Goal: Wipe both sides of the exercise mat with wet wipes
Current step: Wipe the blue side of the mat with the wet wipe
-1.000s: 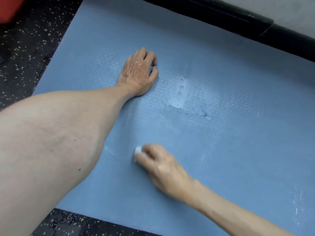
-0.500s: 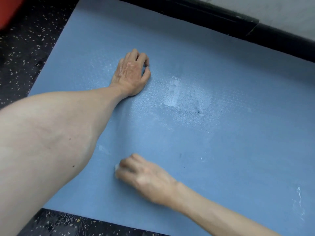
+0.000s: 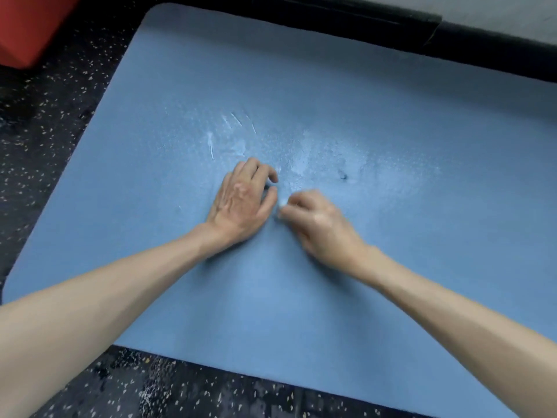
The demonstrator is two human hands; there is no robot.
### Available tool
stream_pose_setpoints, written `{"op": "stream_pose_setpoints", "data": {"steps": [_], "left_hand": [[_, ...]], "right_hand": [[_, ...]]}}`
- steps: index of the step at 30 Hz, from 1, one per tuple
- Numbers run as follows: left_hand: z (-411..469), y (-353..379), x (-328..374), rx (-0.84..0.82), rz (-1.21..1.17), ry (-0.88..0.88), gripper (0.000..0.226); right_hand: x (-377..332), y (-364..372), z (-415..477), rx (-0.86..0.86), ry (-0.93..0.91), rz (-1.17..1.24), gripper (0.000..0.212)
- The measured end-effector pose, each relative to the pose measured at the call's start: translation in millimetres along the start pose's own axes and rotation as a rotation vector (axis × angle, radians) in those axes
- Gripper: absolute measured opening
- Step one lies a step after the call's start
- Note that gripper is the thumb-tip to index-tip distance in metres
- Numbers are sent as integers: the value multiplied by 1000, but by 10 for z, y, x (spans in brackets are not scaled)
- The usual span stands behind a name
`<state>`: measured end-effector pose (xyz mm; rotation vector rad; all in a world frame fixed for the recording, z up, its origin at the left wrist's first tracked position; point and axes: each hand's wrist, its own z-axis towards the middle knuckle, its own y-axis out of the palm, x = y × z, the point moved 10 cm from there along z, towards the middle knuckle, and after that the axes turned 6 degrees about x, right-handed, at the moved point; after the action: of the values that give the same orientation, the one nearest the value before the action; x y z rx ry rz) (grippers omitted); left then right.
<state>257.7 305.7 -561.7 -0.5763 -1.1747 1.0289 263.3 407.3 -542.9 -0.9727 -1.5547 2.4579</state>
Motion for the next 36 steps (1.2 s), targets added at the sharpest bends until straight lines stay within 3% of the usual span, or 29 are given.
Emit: {"op": "stream_pose_setpoints", "data": {"steps": [3, 7, 9, 13, 14, 19, 21, 26, 28, 31, 33, 34, 36], "left_hand": [[-48, -17, -17, -53, 30, 30, 26], [-73, 18, 7, -88, 71, 50, 24], [-79, 28, 12, -90, 92, 44, 24], [-72, 37, -4, -105, 99, 54, 27], [-71, 32, -5, -106, 101, 59, 27], [-73, 42, 10, -100, 127, 66, 26], [-84, 44, 4, -101, 136, 66, 26], [-64, 54, 1, -127, 144, 63, 27], [-56, 47, 7, -129, 140, 69, 27], [-64, 45, 5, -124, 143, 68, 27], [-74, 50, 5, -120, 145, 70, 27], [-75, 51, 3, -122, 145, 69, 26], [-68, 55, -6, -129, 140, 65, 25]], "right_hand": [[103, -116, -84, 100, 87, -56, 17], [-639, 148, -718, -192, -120, 100, 18], [-580, 181, -733, -271, -132, 111, 18], [116, -123, -334, -14, 137, -21, 21], [79, -150, -348, 21, 134, -22, 24], [-888, 244, -1106, -314, -115, 122, 24], [-868, 251, -1107, -297, -158, 139, 25], [-237, 124, -690, -160, 128, -28, 26], [-536, 139, -887, -168, -3, -18, 22], [-1066, 272, -1362, -388, -228, 103, 26], [-1090, 245, -1361, -425, -330, 69, 26], [-1002, 208, -1234, -395, -341, 44, 25], [-518, 108, -844, -283, -162, 13, 28]]}}
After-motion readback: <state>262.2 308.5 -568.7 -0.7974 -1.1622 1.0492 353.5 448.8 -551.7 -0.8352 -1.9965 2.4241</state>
